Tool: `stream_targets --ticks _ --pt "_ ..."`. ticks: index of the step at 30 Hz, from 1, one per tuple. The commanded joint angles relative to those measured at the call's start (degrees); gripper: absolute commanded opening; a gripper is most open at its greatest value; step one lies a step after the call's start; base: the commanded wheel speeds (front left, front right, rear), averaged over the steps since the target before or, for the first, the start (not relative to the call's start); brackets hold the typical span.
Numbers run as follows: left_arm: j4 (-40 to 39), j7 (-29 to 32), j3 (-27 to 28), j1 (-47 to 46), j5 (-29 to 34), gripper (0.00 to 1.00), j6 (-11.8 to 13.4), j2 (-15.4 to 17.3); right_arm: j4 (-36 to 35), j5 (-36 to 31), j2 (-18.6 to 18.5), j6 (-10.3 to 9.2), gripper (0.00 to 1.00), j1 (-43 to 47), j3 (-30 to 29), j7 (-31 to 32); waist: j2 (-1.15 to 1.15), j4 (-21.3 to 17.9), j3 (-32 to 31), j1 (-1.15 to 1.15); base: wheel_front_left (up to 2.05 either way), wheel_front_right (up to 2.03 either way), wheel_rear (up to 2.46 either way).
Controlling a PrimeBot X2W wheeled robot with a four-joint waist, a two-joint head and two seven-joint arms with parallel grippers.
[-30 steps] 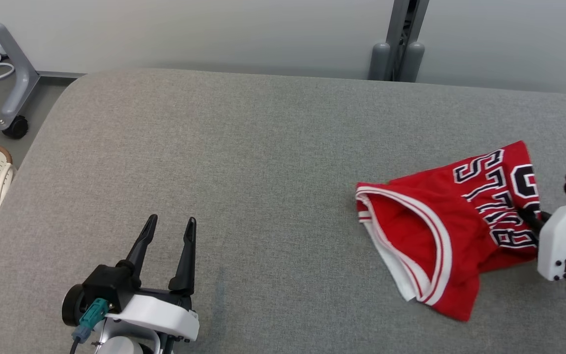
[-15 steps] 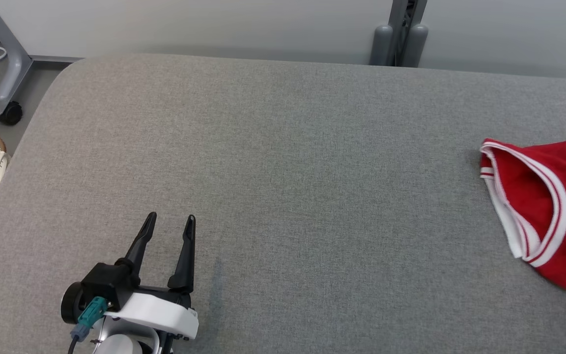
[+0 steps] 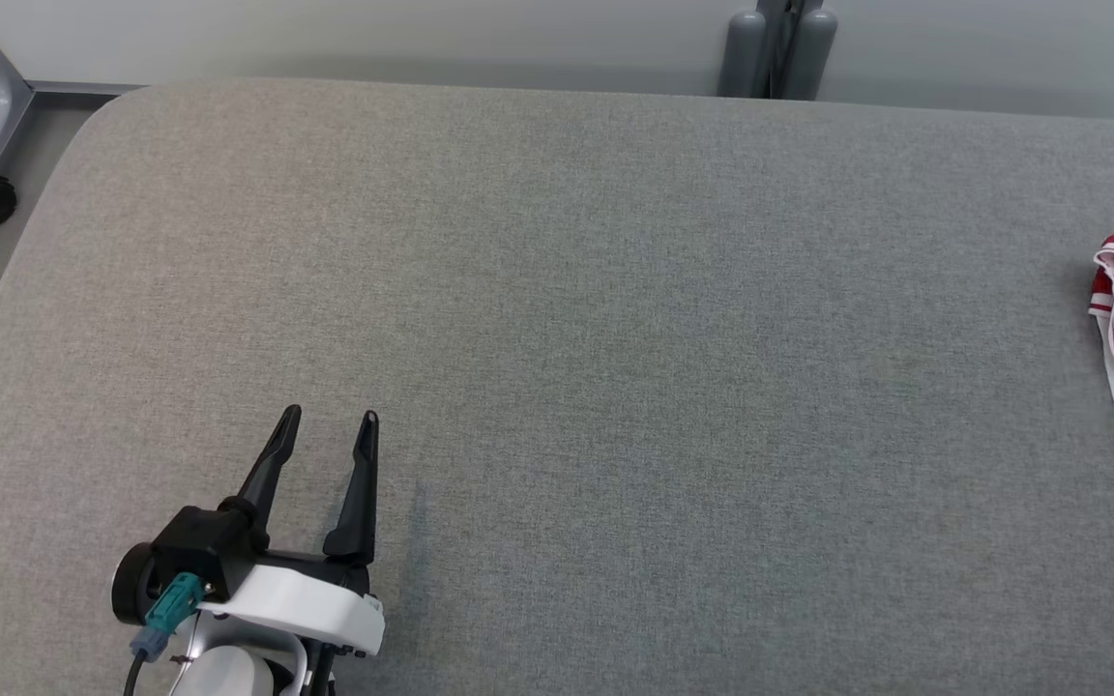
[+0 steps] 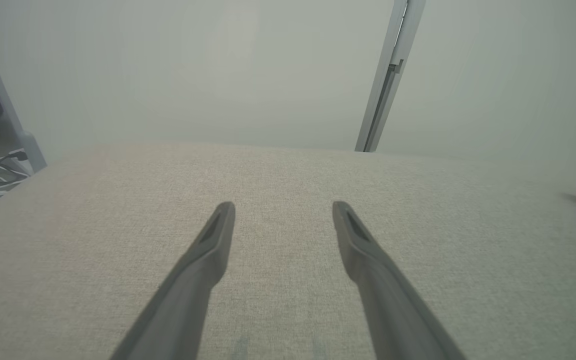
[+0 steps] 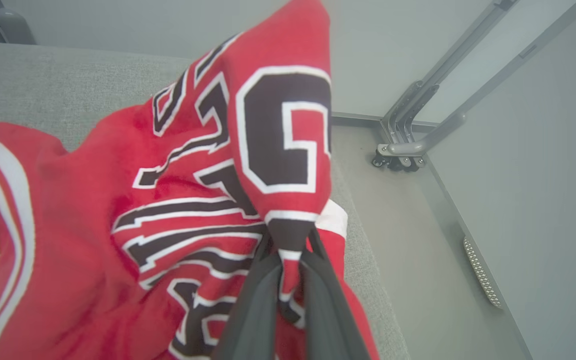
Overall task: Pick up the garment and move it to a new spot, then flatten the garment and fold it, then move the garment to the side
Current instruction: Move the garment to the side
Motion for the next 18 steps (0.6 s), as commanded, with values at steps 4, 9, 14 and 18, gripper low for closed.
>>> stream_targets --ticks 4,9,14,18 --pt "0.1 -0.2 -0.3 -1.1 0.4 1.00 -0.4 0.2 0.4 -2.7 -3.3 -0.01 0.00 1.7 -4.0 1.1 0.00 -0.2 1.0 0.00 0.00 0.00 0.00" --pt "0.3 -0.2 -0.3 -1.6 0.5 1.00 -0.6 0.2 0.3 -6.7 -3.5 0.00 0.00 3.0 -9.4 1.9 0.00 0.0 1.8 0.00 0.00 0.00 0.00" --pt "0.4 -0.2 -0.3 -1.8 0.6 1.00 -0.8 0.2 0.4 -10.6 -2.6 -0.01 0.00 4.6 -14.8 3.0 0.00 0.1 2.6 0.00 0.00 0.00 0.00" --pt "0.6 -0.2 -0.2 -2.1 1.0 1.00 -1.0 0.2 0.3 -13.2 -2.1 0.00 0.00 5.5 -18.4 3.4 0.00 0.2 3.1 0.00 0.00 0.00 0.00"
